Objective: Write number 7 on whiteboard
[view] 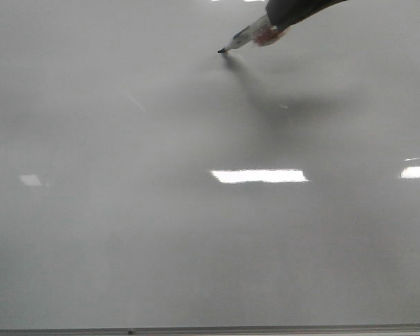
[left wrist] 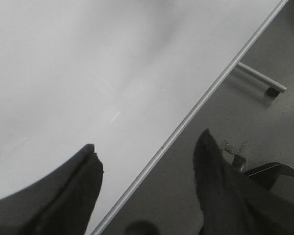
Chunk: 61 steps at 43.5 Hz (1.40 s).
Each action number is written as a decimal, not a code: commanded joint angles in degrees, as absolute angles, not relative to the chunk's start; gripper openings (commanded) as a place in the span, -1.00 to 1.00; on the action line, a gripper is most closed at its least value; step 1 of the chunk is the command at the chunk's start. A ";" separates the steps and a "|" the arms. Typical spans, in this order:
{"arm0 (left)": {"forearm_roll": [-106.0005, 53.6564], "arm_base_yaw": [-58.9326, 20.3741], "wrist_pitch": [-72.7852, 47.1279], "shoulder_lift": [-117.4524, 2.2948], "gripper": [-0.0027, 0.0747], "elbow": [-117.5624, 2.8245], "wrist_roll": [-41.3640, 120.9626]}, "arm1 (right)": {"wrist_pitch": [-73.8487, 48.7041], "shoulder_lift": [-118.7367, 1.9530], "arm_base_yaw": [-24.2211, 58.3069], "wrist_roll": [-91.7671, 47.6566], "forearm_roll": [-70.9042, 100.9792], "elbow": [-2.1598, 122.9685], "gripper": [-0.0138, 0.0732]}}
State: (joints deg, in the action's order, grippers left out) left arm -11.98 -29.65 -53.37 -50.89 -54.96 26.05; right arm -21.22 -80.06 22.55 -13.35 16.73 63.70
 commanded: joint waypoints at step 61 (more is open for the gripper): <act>-28.27 -33.73 -48.95 -57.94 0.54 -58.08 47.57 | -47.89 -64.70 33.46 -33.82 16.90 60.17 -0.93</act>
State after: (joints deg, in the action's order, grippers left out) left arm -24.49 -31.81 -51.43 -57.26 -55.35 45.05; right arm -46.86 -67.71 32.16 -30.20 16.34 58.38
